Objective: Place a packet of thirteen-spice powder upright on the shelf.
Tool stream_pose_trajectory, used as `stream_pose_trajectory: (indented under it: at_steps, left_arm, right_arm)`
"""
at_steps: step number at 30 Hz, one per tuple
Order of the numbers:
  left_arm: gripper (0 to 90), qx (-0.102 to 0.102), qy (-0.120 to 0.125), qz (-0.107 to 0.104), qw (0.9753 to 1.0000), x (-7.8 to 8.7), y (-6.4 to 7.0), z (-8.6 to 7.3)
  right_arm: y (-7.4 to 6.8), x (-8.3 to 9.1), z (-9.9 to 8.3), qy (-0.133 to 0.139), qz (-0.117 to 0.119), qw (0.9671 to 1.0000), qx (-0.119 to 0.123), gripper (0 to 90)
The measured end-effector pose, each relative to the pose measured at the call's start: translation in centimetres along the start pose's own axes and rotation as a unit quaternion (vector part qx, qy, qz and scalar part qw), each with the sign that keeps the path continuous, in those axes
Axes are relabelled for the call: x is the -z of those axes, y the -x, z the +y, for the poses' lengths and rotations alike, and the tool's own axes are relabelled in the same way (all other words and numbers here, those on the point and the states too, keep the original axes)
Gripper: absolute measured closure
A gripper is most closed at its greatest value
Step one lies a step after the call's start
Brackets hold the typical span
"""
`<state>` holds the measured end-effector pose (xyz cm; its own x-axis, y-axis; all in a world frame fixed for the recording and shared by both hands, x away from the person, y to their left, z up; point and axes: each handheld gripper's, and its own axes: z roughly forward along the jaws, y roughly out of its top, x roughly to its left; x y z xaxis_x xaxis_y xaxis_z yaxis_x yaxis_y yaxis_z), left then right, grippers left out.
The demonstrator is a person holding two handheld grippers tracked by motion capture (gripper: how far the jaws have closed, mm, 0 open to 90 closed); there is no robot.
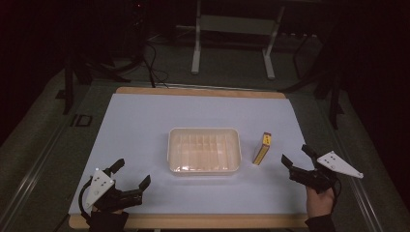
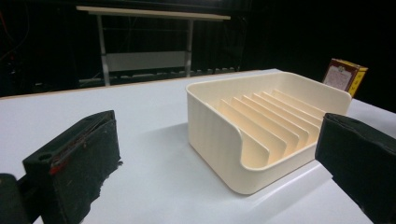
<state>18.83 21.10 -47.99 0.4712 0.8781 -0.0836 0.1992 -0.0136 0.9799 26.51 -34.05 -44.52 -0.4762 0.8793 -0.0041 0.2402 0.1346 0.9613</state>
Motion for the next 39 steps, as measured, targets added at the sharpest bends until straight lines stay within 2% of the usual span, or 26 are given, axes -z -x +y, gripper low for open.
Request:
stream_pose_trajectory:
  at_steps: [7, 12, 15, 18, 21, 25, 29, 31, 34, 37, 39]
  left_arm:
    - [0.0, -0.001, 0.004, -0.009, 0.9999, -0.1, 0.0, 0.0]
    - [0.0, -0.006, 0.002, -0.009, 0.9999, -0.3, 0.1, 0.0]
    - [0.0, -0.003, 0.004, -0.007, 1.0, -0.2, 0.0, 0.0]
    - [0.0, -0.002, 0.003, -0.008, 1.0, -0.3, 0.0, 0.0]
    - [0.0, -0.003, 0.001, -0.009, 1.0, -0.3, 0.0, -0.1]
    - [0.0, -0.002, 0.0, -0.007, 1.0, -0.4, -0.1, -0.1]
    - [0.0, 0.0, -0.001, -0.006, 1.0, -0.4, -0.2, -0.1]
    - [0.0, -0.002, -0.003, -0.008, 1.0, -0.5, -0.2, -0.2]
    - [0.0, 0.0, -0.01, -0.011, 0.9999, -0.5, -0.4, -0.3]
    - [0.0, 0.003, -0.007, -0.009, 0.9999, -0.4, -0.6, -0.3]
    - [0.0, 0.004, -0.005, -0.007, 1.0, -0.3, -0.7, -0.3]
  right_arm:
    - [-0.1, 0.2, 0.4, -0.007, 0.008, 0.9999, -0.004, 14.1]
    - [-0.1, -0.1, 1.4, -0.034, 0.021, 0.999, 0.018, 14.1]
    - [-0.2, -0.3, 1.7, -0.055, 0.032, 0.9977, 0.021, 14.0]
    - [-0.2, -0.5, 2.0, -0.085, 0.034, 0.9951, 0.038, 14.1]
    - [0.0, -0.7, 2.5, -0.113, 0.049, 0.991, 0.054, 14.0]
    - [0.4, -0.9, 3.3, -0.137, 0.065, 0.9861, 0.069, 14.0]
    - [0.5, -1.1, 4.0, -0.163, 0.078, 0.9797, 0.088, 14.0]
    - [0.7, -1.2, 4.3, -0.173, 0.084, 0.9772, 0.09, 14.0]
    - [1.0, -1.4, 4.5, -0.2, 0.1, 0.9697, 0.098, 14.0]
    - [1.4, -1.7, 4.5, -0.233, 0.121, 0.9589, 0.108, 14.0]
    - [1.6, -1.9, 4.4, -0.249, 0.123, 0.9538, 0.115, 13.8]
